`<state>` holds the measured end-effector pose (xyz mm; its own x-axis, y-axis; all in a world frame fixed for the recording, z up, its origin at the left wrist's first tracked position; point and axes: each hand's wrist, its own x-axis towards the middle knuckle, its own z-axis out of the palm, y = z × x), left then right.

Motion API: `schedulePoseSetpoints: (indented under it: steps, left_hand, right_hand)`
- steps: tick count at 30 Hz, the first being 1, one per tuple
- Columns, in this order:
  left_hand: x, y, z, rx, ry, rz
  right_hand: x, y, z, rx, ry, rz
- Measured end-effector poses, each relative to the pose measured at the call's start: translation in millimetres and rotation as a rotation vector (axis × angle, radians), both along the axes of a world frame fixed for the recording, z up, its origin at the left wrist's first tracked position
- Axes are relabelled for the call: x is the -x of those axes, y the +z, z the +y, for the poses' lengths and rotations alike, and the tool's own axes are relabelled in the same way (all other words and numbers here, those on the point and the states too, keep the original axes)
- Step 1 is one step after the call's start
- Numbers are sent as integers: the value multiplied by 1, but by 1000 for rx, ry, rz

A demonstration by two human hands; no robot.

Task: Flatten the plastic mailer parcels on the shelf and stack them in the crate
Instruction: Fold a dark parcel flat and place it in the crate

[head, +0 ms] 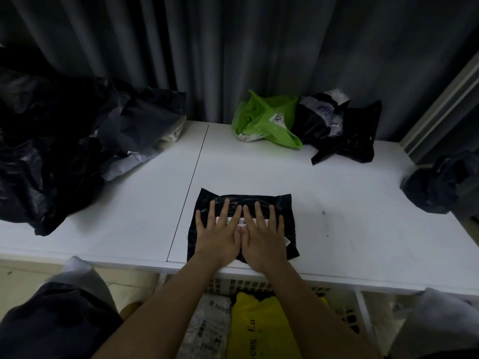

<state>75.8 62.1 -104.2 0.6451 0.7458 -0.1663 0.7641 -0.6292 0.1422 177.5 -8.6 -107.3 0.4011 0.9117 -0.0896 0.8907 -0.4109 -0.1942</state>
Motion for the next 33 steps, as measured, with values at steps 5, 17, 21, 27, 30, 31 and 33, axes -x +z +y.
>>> schedulePoseSetpoints:
  steps: [5, 17, 21, 27, 30, 31, 33]
  left_hand:
    - [3, 10, 7, 118, 70, -283]
    - [6, 25, 79, 60, 481, -487]
    - [12, 26, 86, 108, 573, -629]
    - [13, 36, 62, 50, 554, -472]
    - [24, 36, 38, -124, 375, -471]
    - [27, 35, 31, -137, 278, -464]
    - [38, 35, 14, -126, 88, -420]
  right_hand:
    - [-13, 10, 1, -161, -7, 127]
    - [-76, 22, 22, -447, -548, 370]
    - [-92, 17, 16, -556, -543, 430]
    - [-84, 28, -2, -463, -431, 203]
    - [-71, 29, -27, -565, -194, 60]
    - [-66, 28, -35, -562, -76, 86]
    - [-55, 27, -55, -475, 140, 130]
